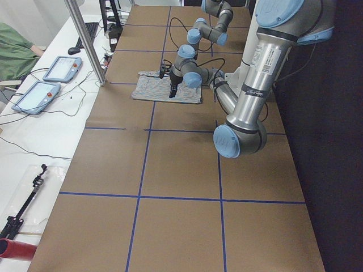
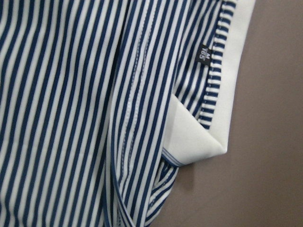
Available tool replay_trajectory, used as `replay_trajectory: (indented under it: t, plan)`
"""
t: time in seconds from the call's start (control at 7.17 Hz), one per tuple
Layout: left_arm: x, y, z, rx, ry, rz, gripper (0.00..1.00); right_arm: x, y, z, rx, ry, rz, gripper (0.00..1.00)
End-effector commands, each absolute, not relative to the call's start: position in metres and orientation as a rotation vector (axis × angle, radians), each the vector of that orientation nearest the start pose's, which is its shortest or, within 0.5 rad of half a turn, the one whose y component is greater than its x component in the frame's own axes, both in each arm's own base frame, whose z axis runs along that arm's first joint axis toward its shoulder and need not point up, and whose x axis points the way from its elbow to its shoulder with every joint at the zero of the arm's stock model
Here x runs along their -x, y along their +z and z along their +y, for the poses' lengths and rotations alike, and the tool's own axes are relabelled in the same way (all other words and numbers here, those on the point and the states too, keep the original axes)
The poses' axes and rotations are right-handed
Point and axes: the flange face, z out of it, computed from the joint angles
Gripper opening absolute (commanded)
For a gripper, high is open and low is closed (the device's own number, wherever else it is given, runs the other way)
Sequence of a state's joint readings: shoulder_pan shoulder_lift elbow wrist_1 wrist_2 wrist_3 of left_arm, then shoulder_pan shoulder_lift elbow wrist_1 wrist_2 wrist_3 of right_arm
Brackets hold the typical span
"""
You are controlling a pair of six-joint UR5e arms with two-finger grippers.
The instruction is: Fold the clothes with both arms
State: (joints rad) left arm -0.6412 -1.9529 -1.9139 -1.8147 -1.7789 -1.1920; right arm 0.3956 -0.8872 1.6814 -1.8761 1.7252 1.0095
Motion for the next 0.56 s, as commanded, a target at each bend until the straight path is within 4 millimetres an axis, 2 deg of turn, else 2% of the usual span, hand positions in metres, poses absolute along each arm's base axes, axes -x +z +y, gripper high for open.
replay_trajectory:
  t: [0.0, 0.14, 0.42]
  plan:
    - [-0.4046, 0.2702, -0.4426, -0.303, -0.140, 0.936, 1.00, 0.5959, 0.2674, -0.3621, -0.073, -0.220, -0.476, 1.00]
    - [-0.4046, 0.2702, -0.4426, -0.303, -0.140, 0.936, 1.00, 0.5959, 0.2718, -0.3606, -0.066, -0.223, -0.471, 1.00]
    - [-0.4053, 0.2738, -0.4433, -0.303, -0.139, 0.929, 1.00, 0.5928, 0.2669, -0.3640, -0.065, -0.223, -0.481, 1.00]
